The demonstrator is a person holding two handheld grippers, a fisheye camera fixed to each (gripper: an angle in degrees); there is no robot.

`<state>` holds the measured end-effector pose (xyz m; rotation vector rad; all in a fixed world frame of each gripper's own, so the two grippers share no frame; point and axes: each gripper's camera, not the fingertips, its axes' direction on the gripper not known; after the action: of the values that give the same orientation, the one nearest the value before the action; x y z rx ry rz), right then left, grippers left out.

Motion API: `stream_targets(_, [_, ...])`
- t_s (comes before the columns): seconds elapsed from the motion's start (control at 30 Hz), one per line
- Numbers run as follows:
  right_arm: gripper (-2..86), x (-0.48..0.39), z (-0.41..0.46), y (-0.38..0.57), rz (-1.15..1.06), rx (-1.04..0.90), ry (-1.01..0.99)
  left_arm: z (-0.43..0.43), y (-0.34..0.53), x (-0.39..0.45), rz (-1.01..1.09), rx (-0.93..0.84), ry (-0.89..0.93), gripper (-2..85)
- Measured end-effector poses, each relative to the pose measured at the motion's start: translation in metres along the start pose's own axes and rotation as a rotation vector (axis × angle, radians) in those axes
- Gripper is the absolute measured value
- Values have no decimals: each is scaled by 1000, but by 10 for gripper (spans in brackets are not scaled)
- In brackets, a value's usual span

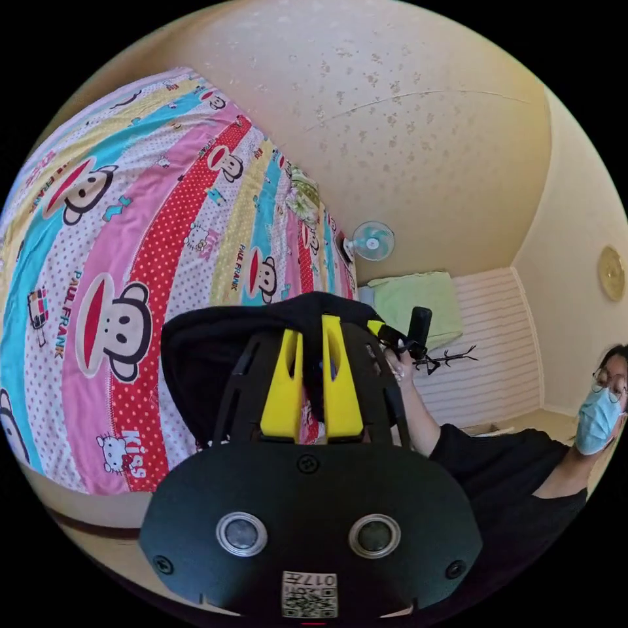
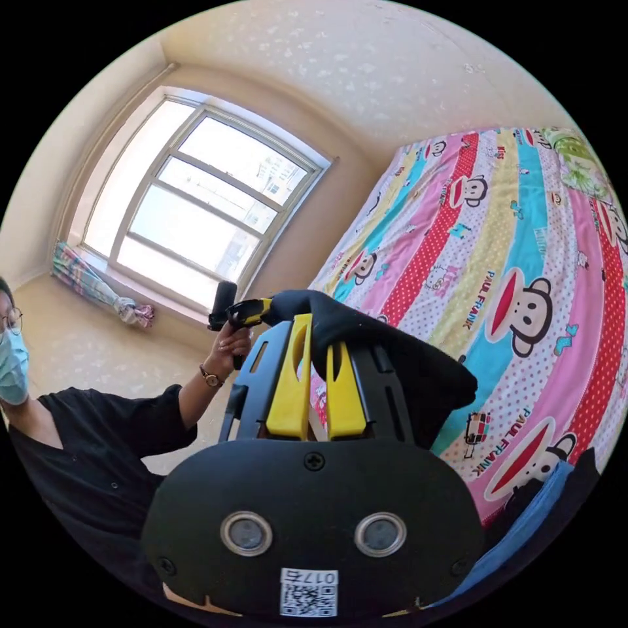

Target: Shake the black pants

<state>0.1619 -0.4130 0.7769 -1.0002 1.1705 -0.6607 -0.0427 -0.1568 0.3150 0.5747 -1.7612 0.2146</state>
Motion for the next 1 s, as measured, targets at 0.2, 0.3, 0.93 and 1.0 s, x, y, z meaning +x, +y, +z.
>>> stream_targets(0.2, [45, 92, 80, 169, 366, -332, 28, 86, 170, -103, -378, -248, -101, 95])
stream_targets(0.3, [124, 123, 86, 215, 587, -480, 76, 86, 209, -117, -433, -368, -208, 130])
stream_targets(0.93, [180, 221, 167, 148, 606, -137, 212, 134, 67, -170, -390, -204, -333, 120])
stream_targets(1.0, [132, 208, 173, 152, 632, -154, 163, 133, 66, -159, -377, -217, -380, 89])
